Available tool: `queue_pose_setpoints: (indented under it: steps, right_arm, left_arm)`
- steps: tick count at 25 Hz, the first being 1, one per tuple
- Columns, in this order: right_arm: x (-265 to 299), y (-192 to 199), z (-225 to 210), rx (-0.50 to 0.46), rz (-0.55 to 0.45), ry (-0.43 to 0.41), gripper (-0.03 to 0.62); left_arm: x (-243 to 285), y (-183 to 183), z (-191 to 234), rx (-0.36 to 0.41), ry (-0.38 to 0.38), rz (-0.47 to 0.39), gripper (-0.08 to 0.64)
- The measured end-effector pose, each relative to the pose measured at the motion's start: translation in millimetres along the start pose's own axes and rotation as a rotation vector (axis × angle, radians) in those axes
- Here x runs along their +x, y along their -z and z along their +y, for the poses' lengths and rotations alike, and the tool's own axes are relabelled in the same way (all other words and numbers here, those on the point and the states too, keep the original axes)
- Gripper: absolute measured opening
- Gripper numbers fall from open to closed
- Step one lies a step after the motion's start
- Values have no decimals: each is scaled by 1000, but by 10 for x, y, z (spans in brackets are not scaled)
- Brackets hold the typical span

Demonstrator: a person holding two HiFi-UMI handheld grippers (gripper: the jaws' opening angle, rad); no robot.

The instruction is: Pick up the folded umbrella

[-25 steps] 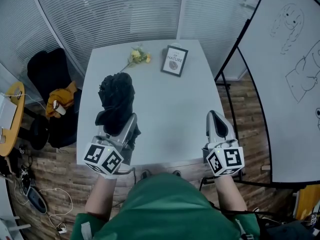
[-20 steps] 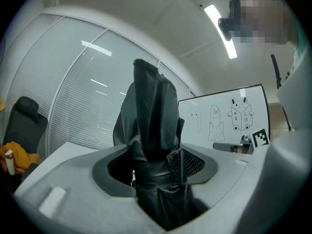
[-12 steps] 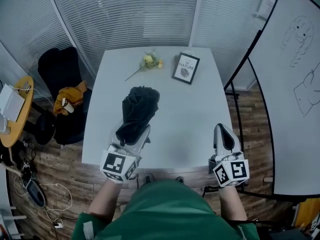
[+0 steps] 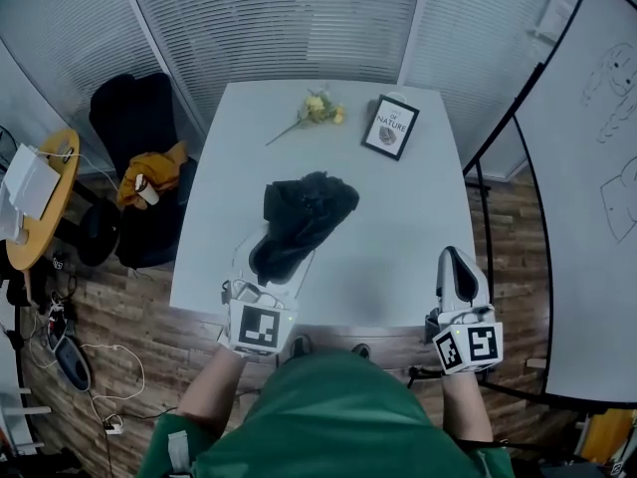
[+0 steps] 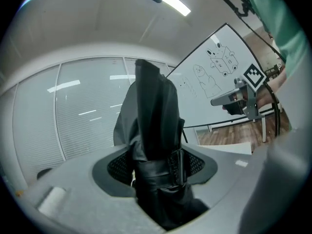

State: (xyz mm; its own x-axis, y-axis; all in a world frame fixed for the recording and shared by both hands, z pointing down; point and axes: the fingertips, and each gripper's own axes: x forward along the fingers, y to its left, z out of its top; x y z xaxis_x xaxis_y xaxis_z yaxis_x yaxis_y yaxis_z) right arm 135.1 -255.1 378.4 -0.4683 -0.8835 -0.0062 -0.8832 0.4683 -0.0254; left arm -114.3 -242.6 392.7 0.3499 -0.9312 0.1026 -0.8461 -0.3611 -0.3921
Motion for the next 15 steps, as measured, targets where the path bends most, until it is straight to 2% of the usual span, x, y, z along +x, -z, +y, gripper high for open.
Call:
queue_pose_setpoints:
  steps: [4, 9, 12, 15]
  right_arm:
    - [12, 20, 19, -2, -5, -6, 3]
    - [52, 25, 24, 2, -4, -12, 3]
    - [90, 44, 43, 1, 0, -20, 3]
    - [117, 65, 71, 7, 4, -25, 3]
  left_arm:
    - [-15, 21, -50, 73, -5, 27, 264]
    - [-22, 71, -33, 86, -8, 52, 264]
    - [-36, 170, 8, 119, -21, 63, 264]
    - [-58, 144, 45, 100, -28, 62, 264]
